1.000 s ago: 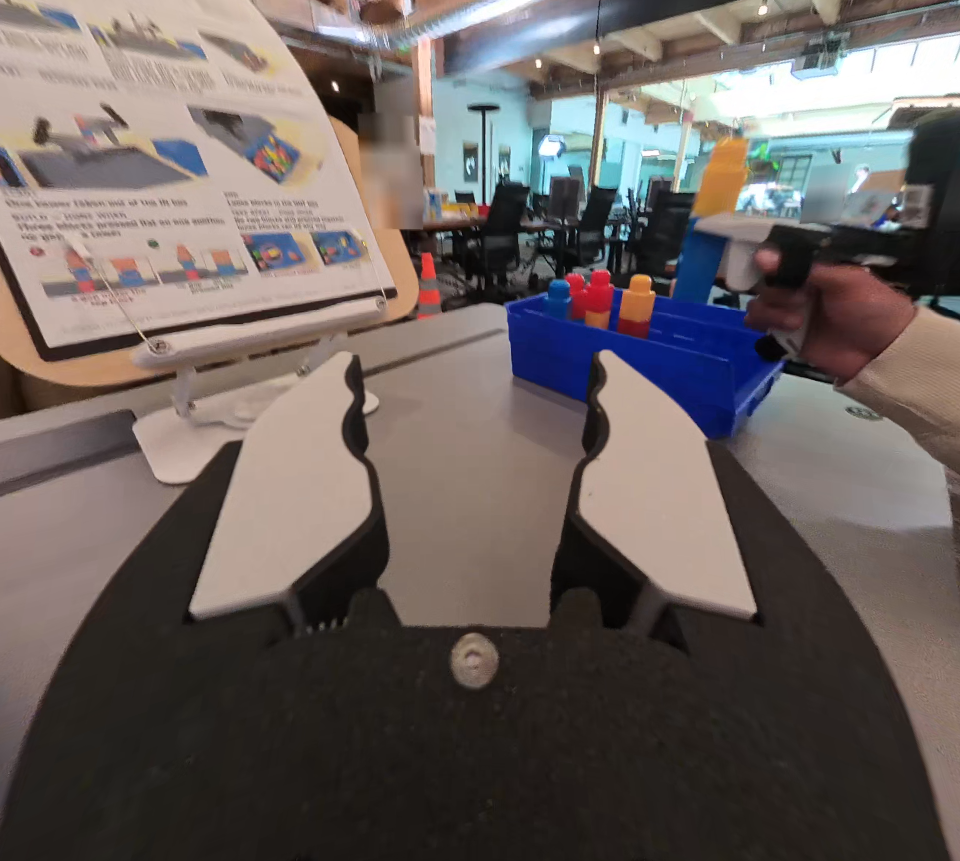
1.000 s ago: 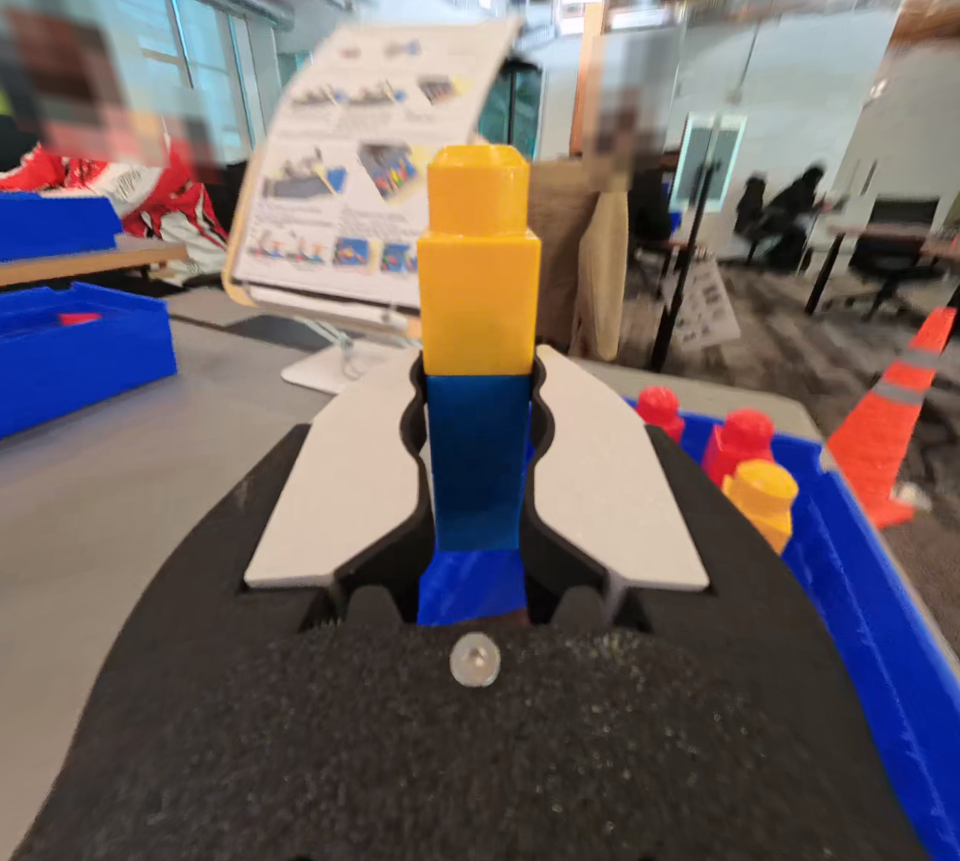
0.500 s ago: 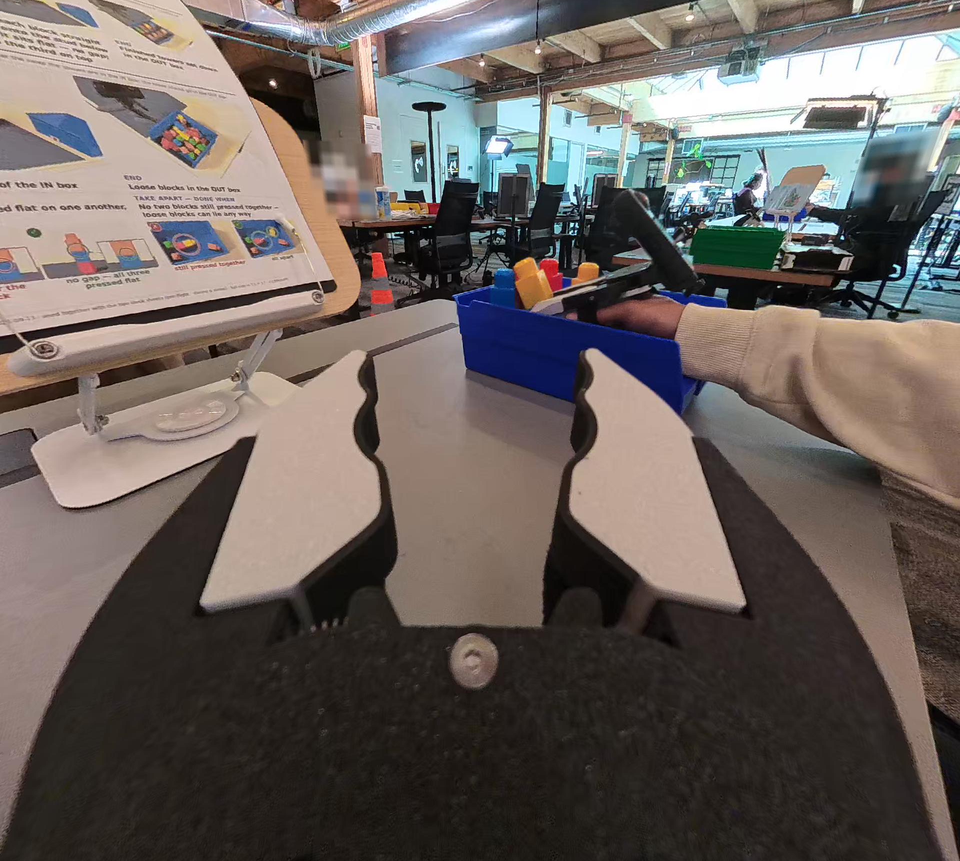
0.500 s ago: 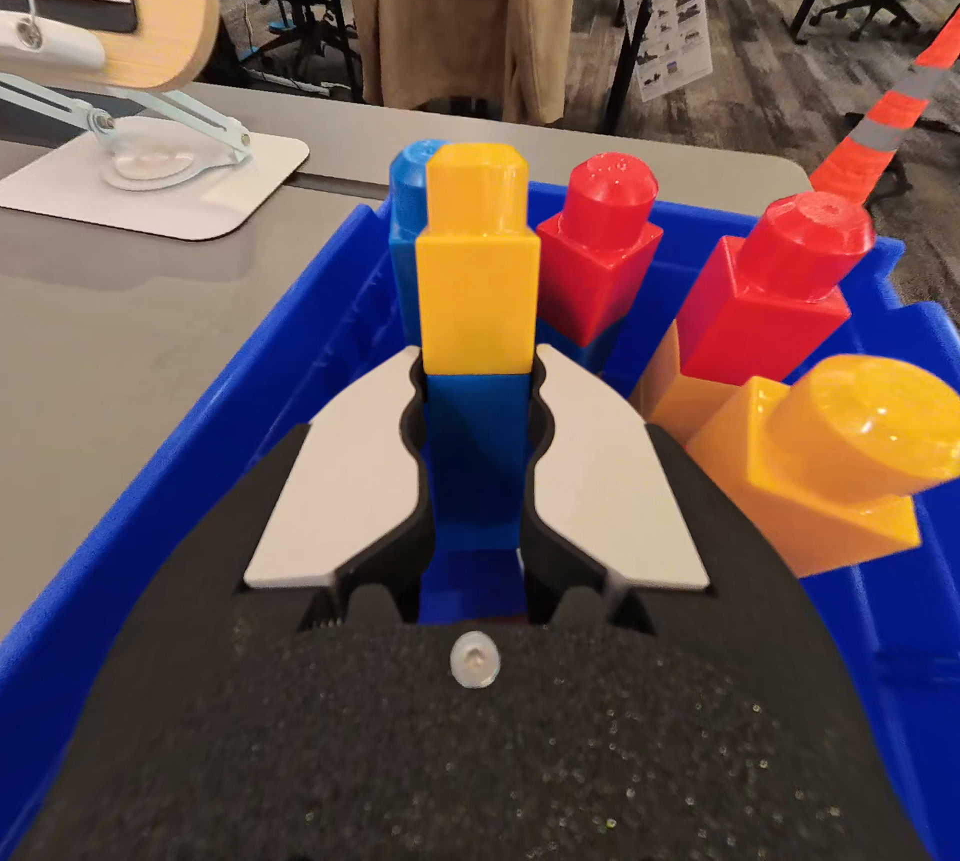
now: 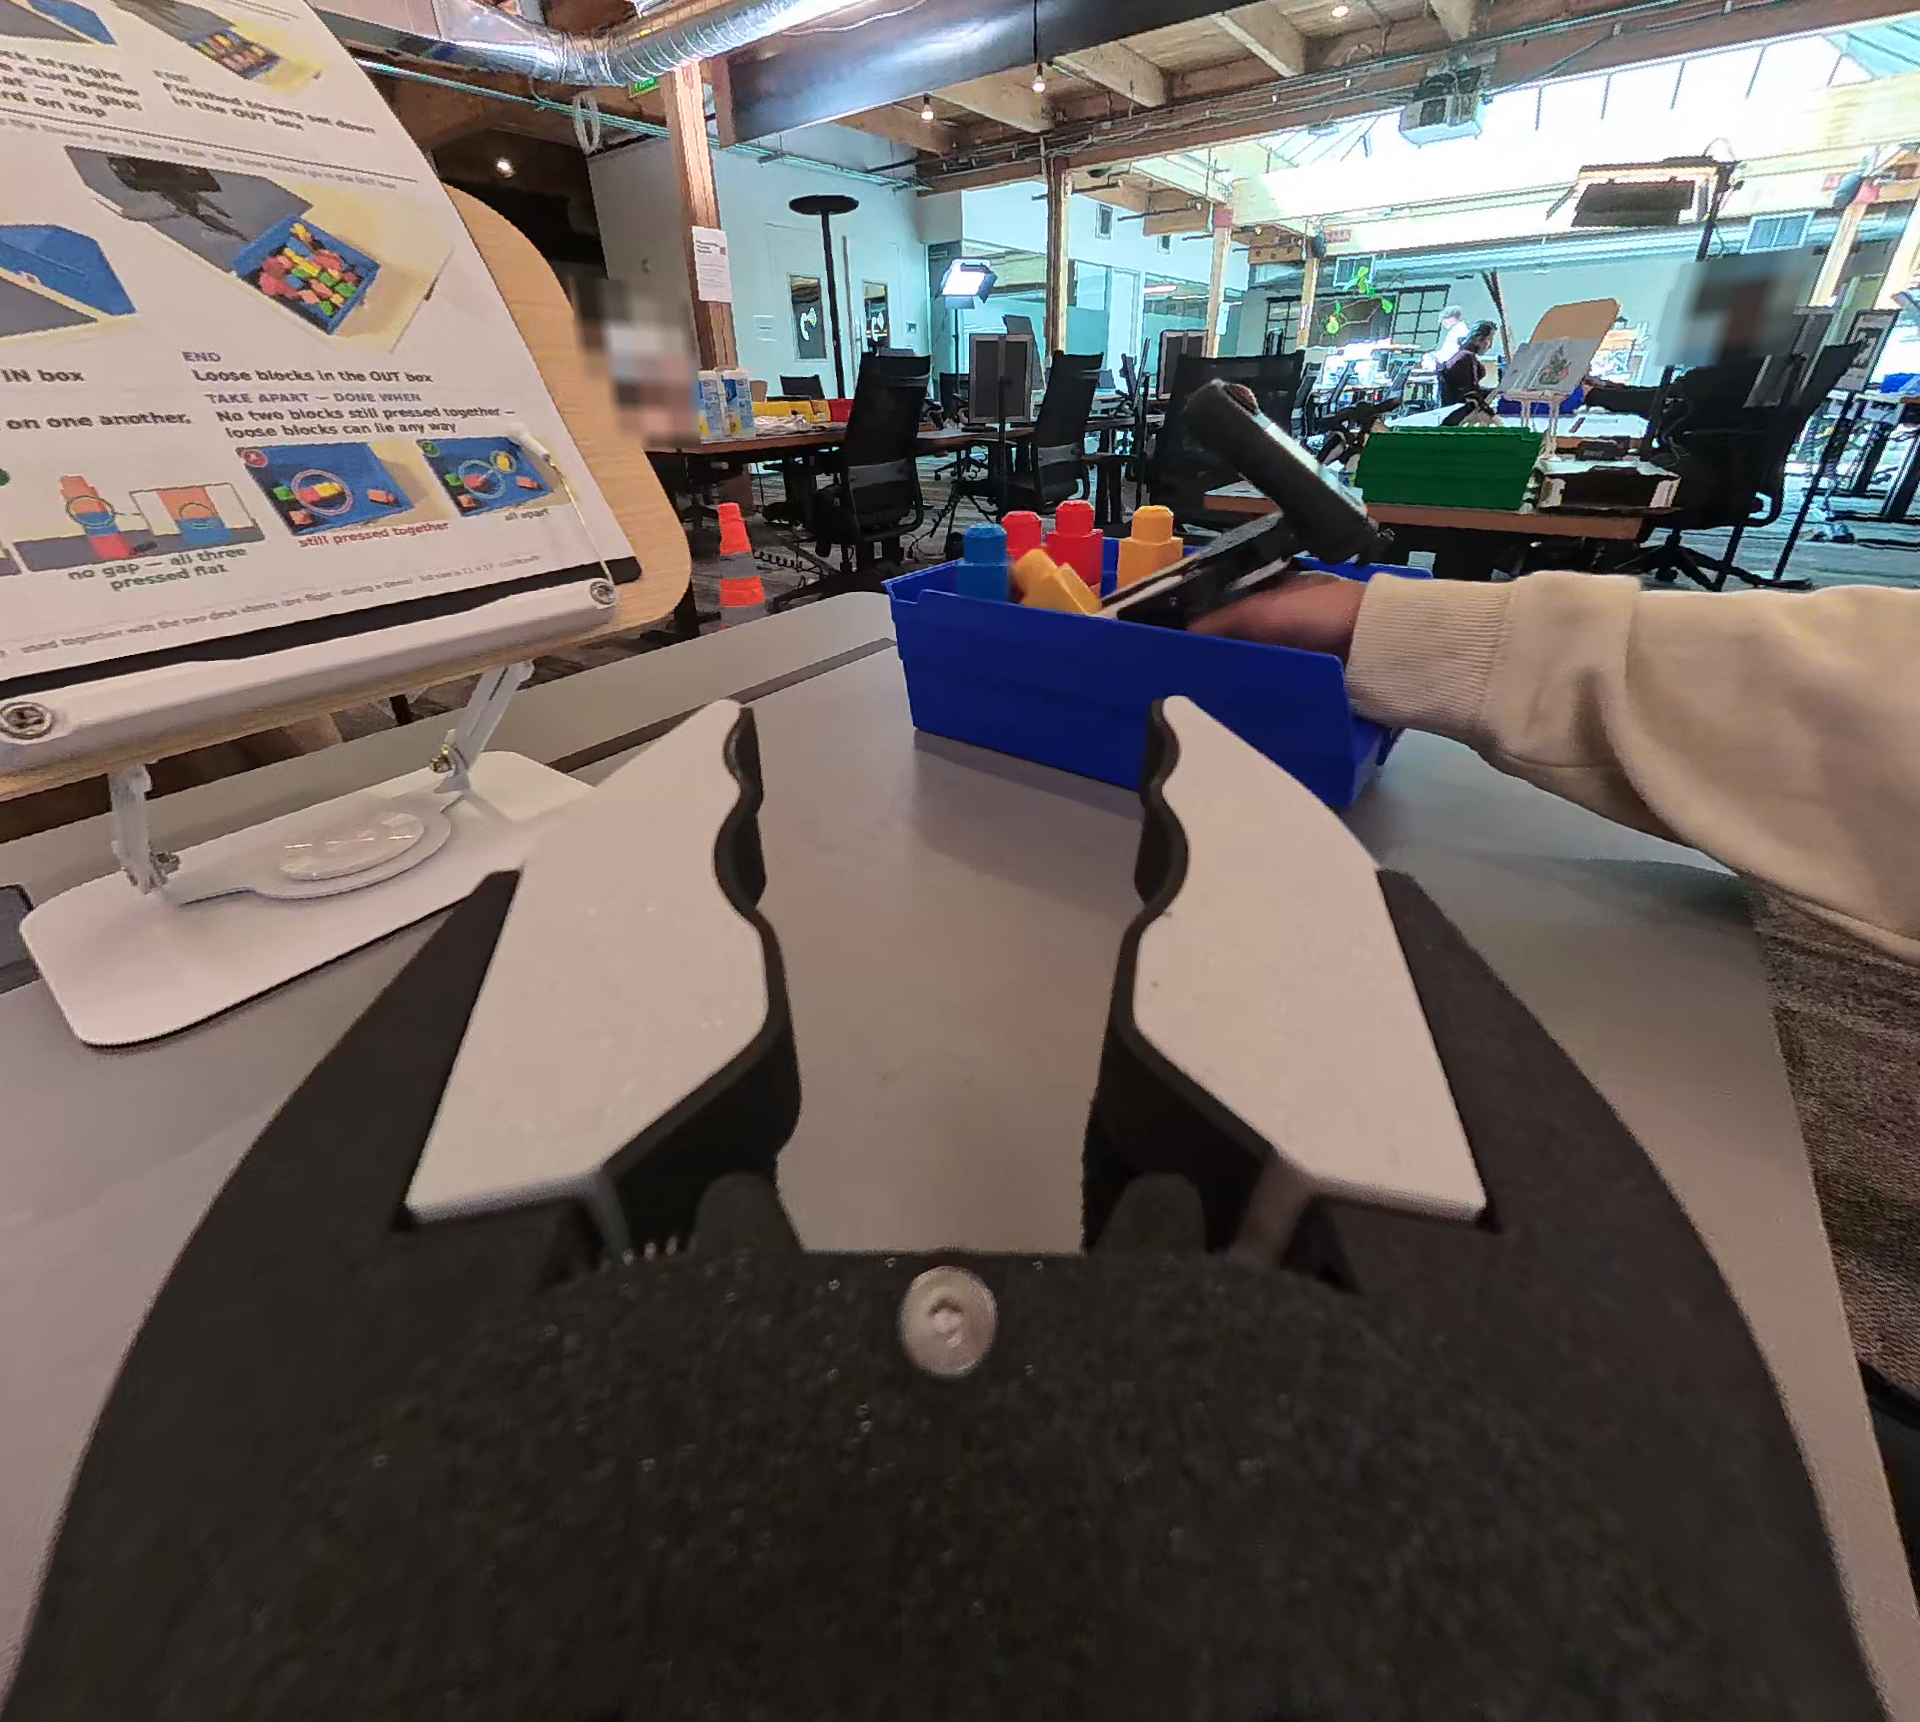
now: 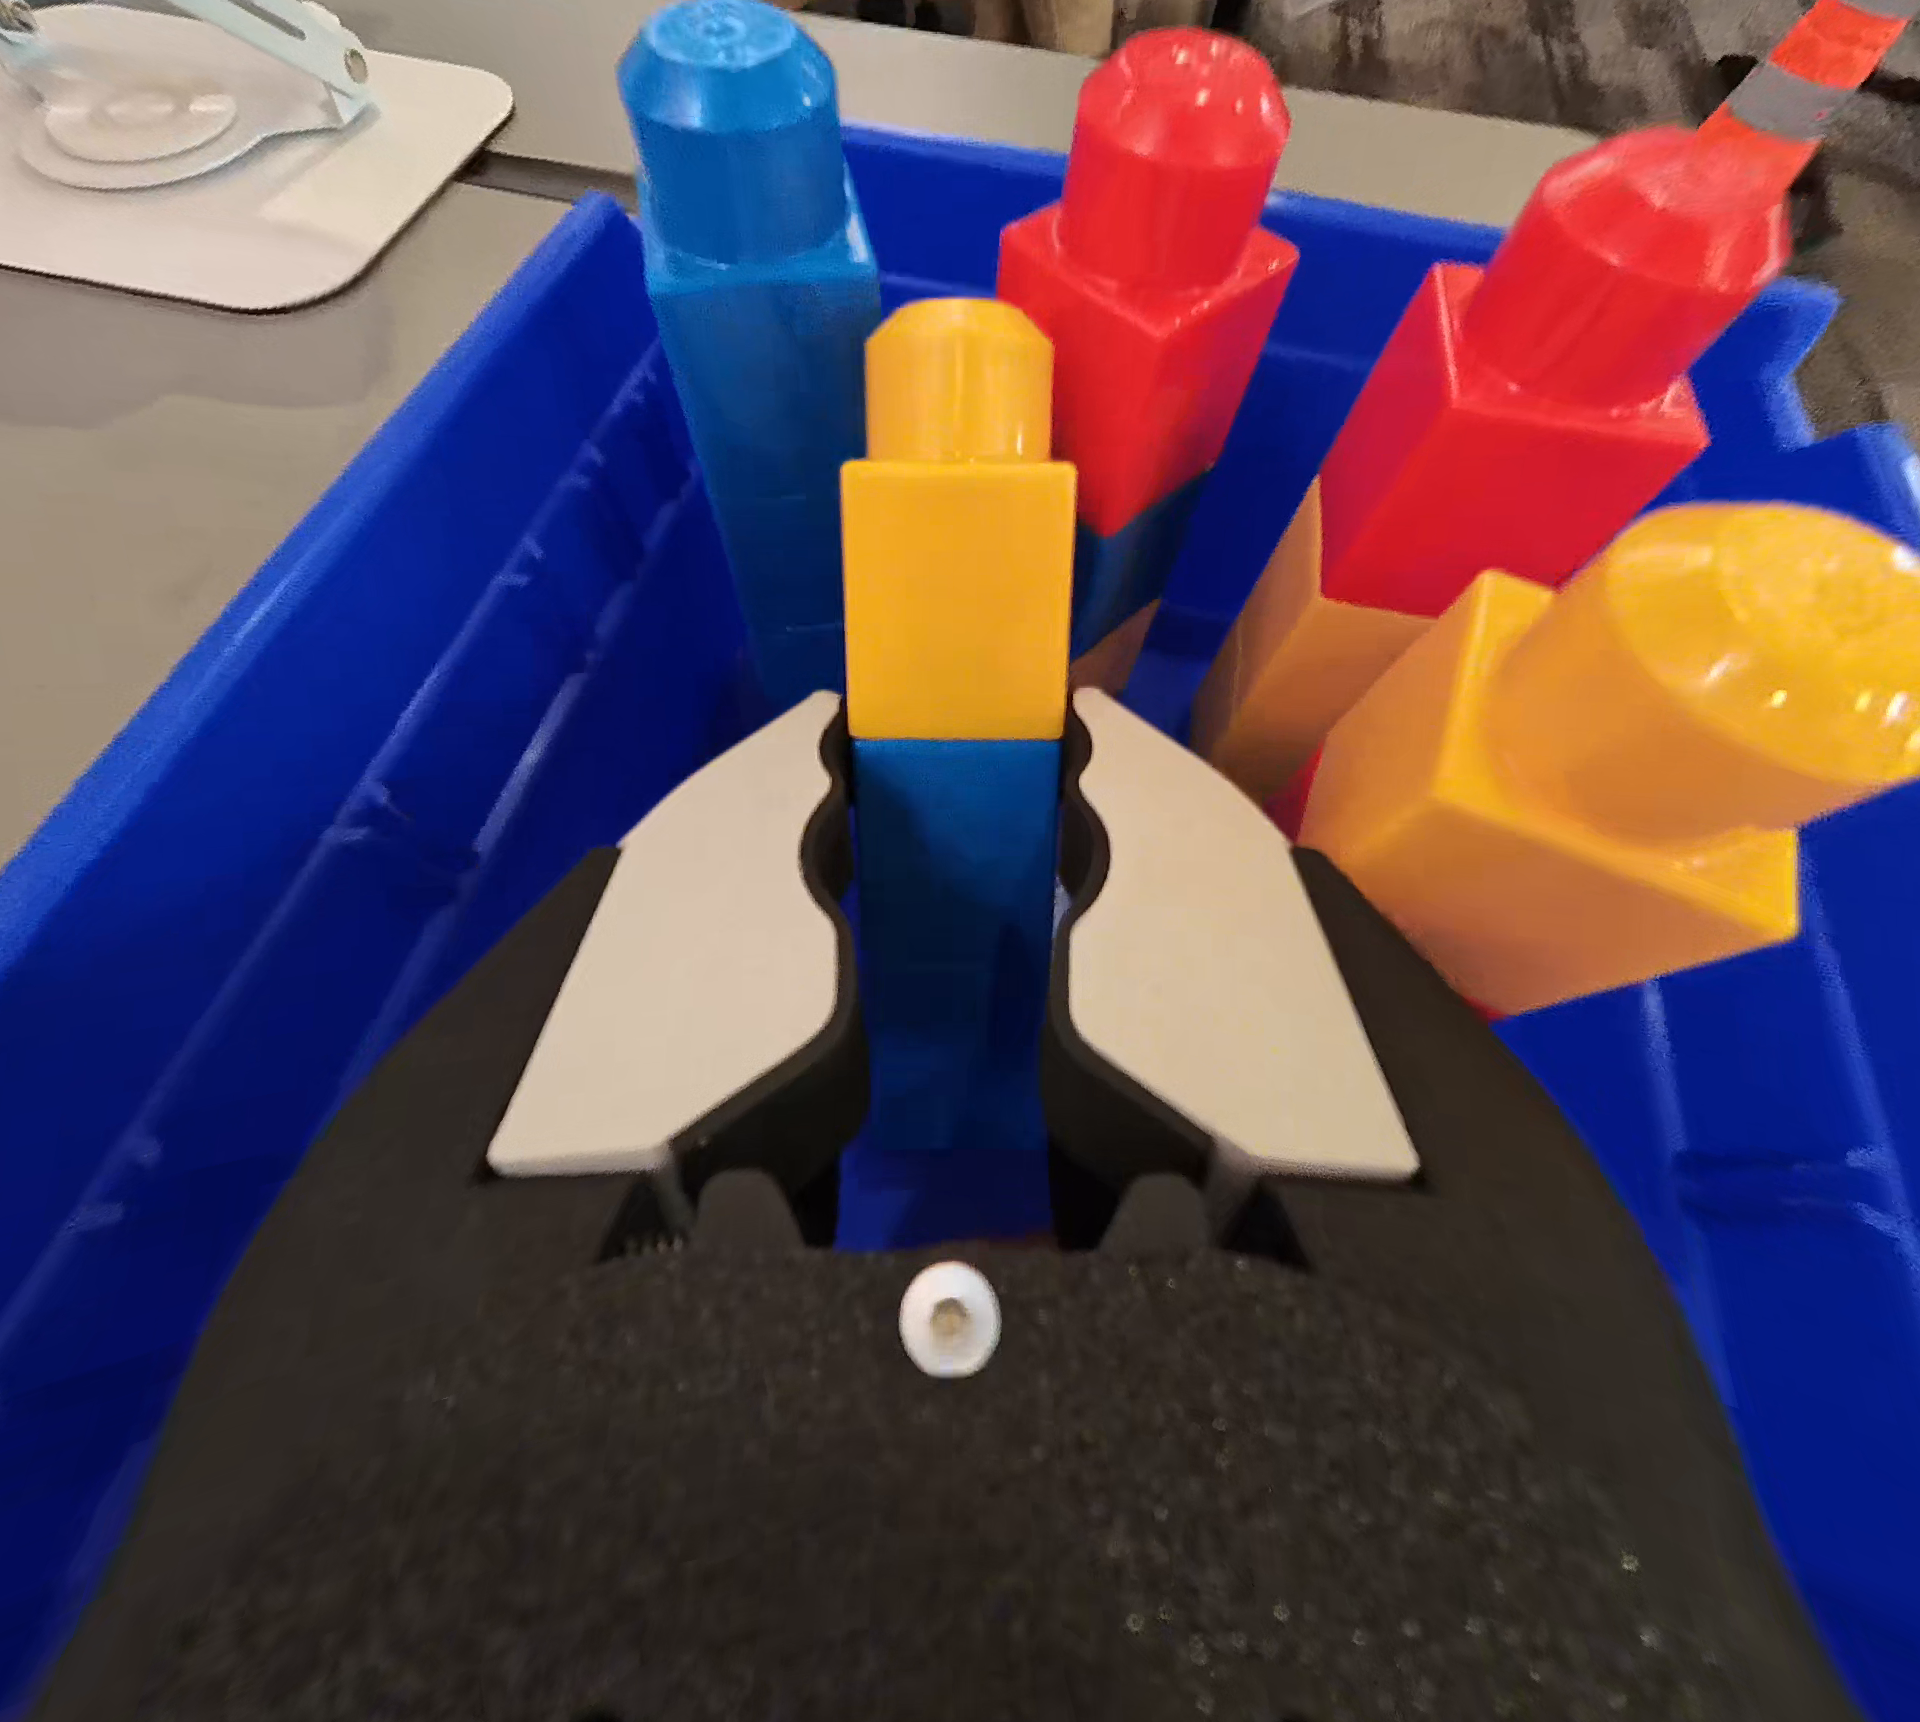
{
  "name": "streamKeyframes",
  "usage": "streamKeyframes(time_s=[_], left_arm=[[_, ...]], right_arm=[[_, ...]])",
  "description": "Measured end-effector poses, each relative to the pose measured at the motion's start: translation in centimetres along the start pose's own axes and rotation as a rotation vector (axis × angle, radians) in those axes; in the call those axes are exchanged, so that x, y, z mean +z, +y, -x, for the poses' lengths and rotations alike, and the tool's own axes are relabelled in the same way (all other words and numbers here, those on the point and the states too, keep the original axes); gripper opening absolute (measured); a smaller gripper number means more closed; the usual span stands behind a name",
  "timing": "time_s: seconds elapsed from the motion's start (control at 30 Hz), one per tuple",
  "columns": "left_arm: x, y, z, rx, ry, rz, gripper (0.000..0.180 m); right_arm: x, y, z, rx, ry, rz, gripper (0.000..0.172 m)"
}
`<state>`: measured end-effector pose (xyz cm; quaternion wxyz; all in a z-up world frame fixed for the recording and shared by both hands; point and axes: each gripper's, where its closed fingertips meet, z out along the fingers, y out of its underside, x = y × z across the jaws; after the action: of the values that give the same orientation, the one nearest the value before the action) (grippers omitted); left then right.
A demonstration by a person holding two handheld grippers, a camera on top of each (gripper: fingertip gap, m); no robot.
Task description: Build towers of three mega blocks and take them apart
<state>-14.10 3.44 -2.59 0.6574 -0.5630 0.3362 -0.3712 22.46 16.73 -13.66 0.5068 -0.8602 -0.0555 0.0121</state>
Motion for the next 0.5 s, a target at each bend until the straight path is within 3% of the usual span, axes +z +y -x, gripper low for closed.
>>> streamKeyframes(time_s=[0.27,0.37,0.5], left_arm=[[0.2,-0.1,-0.7,-0.005,0.014,0.009,0.07],[0.2,0.0,-0.8,0.014,0.015,0.015,0.07],[0.3,0.3,-1.0,0.003,0.025,0.023,0.07]], right_arm=[[-0.5,-0.7,0.3,0.047,-0.047,-0.047,0.037],[-1.2,-2.7,0.5,0.012,-0.056,-0.178,0.037],[-0.1,-1.9,0.2,0.001,-0.049,-0.113,0.037]])
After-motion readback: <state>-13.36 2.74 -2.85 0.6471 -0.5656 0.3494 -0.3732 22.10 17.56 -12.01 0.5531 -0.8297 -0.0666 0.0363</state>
